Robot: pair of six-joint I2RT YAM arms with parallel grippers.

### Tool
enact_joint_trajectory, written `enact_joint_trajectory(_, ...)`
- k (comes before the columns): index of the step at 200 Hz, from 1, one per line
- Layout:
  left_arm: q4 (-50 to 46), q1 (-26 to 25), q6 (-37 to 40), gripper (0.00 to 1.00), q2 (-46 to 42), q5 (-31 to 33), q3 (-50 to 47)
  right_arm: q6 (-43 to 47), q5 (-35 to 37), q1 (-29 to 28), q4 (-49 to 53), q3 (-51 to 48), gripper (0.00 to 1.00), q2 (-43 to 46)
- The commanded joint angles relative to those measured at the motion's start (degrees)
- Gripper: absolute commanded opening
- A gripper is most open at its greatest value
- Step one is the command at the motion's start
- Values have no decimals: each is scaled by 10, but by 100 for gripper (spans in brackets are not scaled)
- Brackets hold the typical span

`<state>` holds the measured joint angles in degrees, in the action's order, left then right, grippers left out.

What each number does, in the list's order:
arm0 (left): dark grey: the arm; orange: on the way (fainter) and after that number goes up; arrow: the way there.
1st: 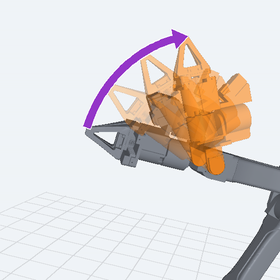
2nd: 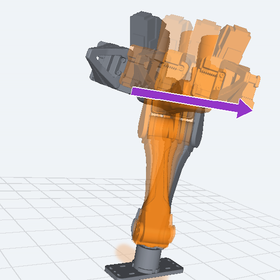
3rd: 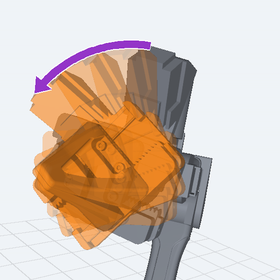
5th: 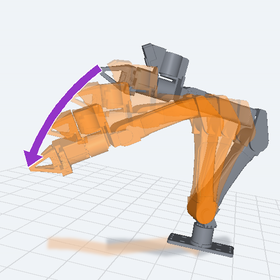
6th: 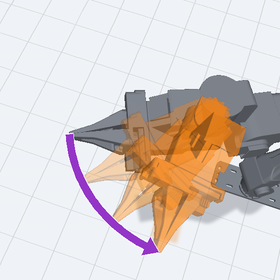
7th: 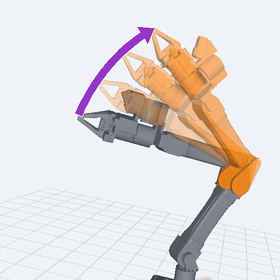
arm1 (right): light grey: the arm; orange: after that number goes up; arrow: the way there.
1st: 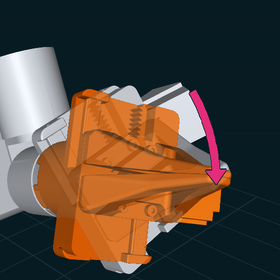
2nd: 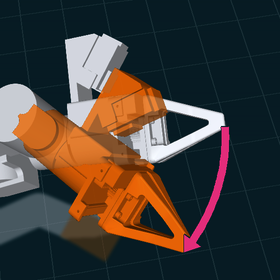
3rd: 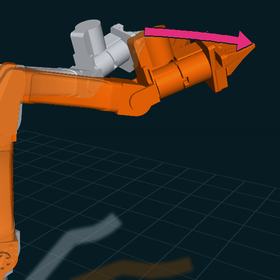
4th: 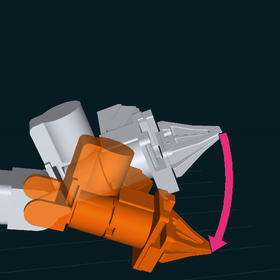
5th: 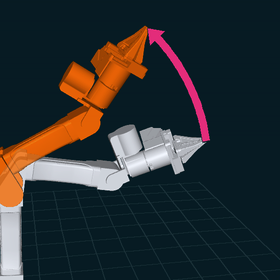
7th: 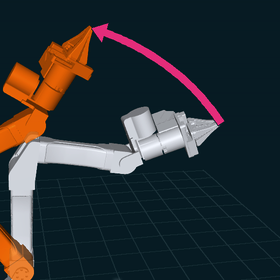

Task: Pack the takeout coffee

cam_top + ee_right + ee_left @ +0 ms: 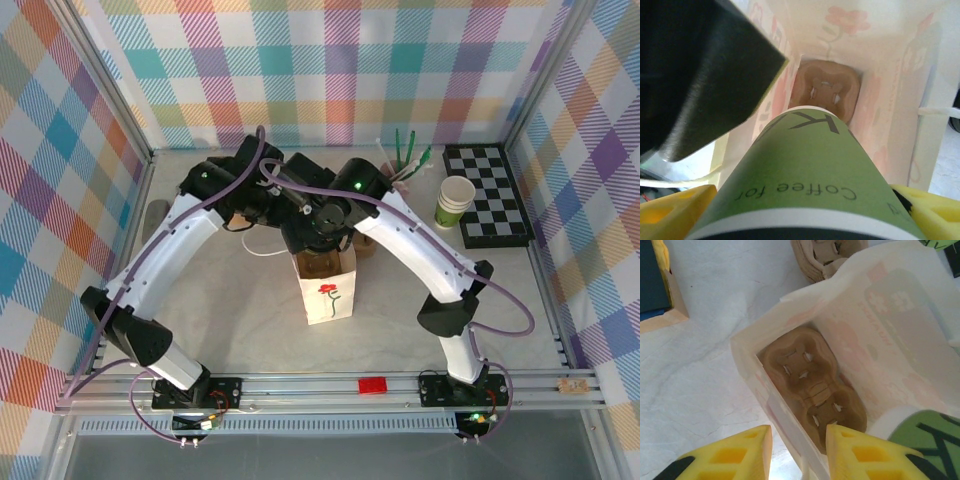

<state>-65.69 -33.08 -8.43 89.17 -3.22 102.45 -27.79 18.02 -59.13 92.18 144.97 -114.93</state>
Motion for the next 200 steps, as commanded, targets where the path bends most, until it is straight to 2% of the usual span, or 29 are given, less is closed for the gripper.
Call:
enact_joint_trajectory(1, -6, -9, -17, 34, -26, 11, -13, -11, 24, -3, 72, -19, 50, 1)
enact_joint_trajectory(58, -22, -9, -32, 47, -67, 78, -14, -25, 30, -2, 53, -70, 50, 17)
enact_joint_trajectory(81, -18, -8, -41, 57, -94, 92, -23, -27, 26, -1, 42, -85, 51, 19)
enact_joint_trajectory(120, -6, 1, -47, 64, -117, 109, -51, -27, 12, 6, 26, -90, 50, 12)
enact_joint_trajectory(174, 33, 23, -64, 63, -124, 67, -124, -44, -9, 12, 9, -118, 50, 12)
enact_joint_trajectory(200, 44, 23, -75, 47, -132, 45, -136, -51, -15, 8, 6, -133, 50, 23)
